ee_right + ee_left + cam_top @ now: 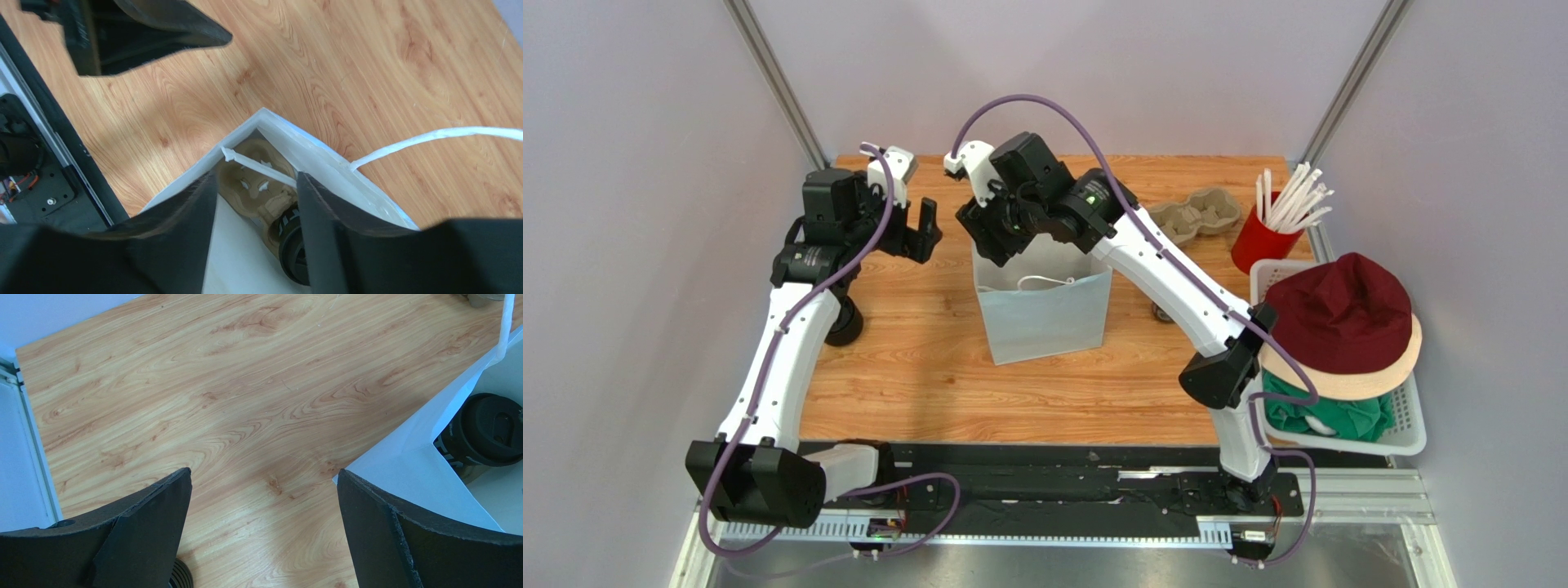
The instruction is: Pack the takeout coffee
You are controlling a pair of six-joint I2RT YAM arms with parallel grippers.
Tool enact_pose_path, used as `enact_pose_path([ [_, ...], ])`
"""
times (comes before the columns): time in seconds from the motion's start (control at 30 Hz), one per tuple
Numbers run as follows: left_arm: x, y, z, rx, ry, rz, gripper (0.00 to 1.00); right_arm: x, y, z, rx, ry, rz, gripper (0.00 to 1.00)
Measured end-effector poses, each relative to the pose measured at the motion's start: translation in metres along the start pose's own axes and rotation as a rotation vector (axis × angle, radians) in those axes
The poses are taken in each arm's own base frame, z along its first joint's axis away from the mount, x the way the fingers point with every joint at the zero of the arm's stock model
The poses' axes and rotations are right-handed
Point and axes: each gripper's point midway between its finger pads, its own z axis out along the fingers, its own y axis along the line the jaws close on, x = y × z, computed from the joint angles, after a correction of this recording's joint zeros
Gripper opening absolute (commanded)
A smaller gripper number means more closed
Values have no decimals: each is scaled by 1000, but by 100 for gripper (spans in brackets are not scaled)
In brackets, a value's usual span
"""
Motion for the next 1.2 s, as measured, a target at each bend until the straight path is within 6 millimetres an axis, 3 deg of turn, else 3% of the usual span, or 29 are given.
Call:
enact_pose_path([
  [0.13, -1, -5, 0, 28, -6, -1, 97, -14, 1, -14, -7, -52, -20, 69],
  [0.27, -3, -10, -1, 56, -16, 1, 97, -27, -2, -39, 14, -106, -51, 82],
  [0.4, -4, -18, -5, 91, -31, 5, 97, -46, -16, -91, 79, -206, -79, 99],
  [0.53, -8, -25, -12, 116, -54, 12, 98, -49, -39, -155, 173, -304, -97, 99],
  [0.67, -14, -29, -20, 130, -80, 23, 98, -23, -71, -212, 287, -351, -87, 99],
  [0.8, -18, -32, -27, 133, -98, 33, 98, 15, -115, -251, 420, -364, -20, 99],
  [1.0, -33, -34, -44, 128, -125, 54, 99, 70, -167, -277, 574, -313, 81, 99],
  [1.2, -85, -32, -93, 70, -248, 118, 99, 114, -190, -296, 665, -283, 147, 99],
])
